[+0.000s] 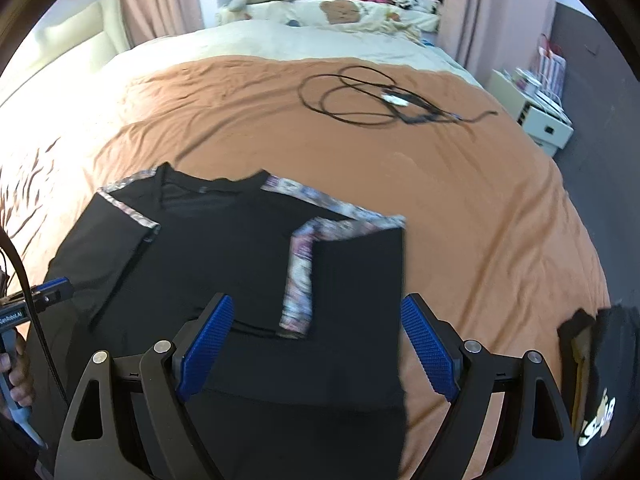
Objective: Fold small clothes
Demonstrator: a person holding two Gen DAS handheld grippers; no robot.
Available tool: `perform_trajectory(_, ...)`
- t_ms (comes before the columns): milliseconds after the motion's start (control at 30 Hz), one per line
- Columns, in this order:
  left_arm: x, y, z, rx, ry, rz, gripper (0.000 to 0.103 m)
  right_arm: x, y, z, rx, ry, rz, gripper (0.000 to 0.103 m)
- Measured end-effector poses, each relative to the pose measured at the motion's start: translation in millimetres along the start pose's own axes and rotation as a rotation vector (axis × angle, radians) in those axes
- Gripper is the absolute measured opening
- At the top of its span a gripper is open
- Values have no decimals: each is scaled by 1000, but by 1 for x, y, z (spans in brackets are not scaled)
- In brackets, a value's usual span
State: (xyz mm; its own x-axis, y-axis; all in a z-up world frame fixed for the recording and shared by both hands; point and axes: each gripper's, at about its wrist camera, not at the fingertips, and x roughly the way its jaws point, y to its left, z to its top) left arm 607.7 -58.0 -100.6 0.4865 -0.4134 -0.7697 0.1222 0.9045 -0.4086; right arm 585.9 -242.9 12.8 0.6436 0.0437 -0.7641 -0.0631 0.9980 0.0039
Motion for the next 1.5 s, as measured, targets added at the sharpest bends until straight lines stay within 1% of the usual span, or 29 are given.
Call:
perform_trajectory(167,14,-27,2,46,22,7,58,-1,-30,-16,67,-8,13,85)
perform_trajectory(267,24,-45,2,79,41,13,58,3,-44,-27,106,0,29,76)
perform_trajectory(333,30,-55,2,99,49,17,58,5,-53,-35,135,6,46,67)
perform_trajectory(433,39,-71,2,130,56,21,58,8,-66,-49,181,4,74,60)
perform_trajectory(567,51,-94,2,175,67,25,58,14,-87,-69,250,-5,120,57)
perform_trajectory(633,56,-105,3,200,71,27,58,18,-96,-78,282,-12,145,53)
perform_trajectory(900,76,-153,10,305,94,35,58,29,-112,-103,326,-78,206,53)
perform_trajectory(933,78,-158,10,318,97,37,58,31,-113,-106,330,-79,212,50)
perform_trajectory(1033,88,-176,11,352,110,31,58,42,-115,-117,330,-56,226,42)
perform_trajectory(1067,92,-181,11,360,117,27,58,45,-116,-119,337,-48,231,42)
perform_trajectory(1167,104,-197,10,377,133,8,58,45,-119,-117,329,-50,236,41)
perform_trajectory(1267,120,-211,6,398,158,-2,58,47,-121,-117,338,-45,263,41)
perform_trajectory(1367,137,-222,3,423,187,11,58,49,-122,-116,330,-40,268,41)
perform_trajectory(1500,157,-233,0,443,211,22,59,51,-129,-118,359,-29,289,41)
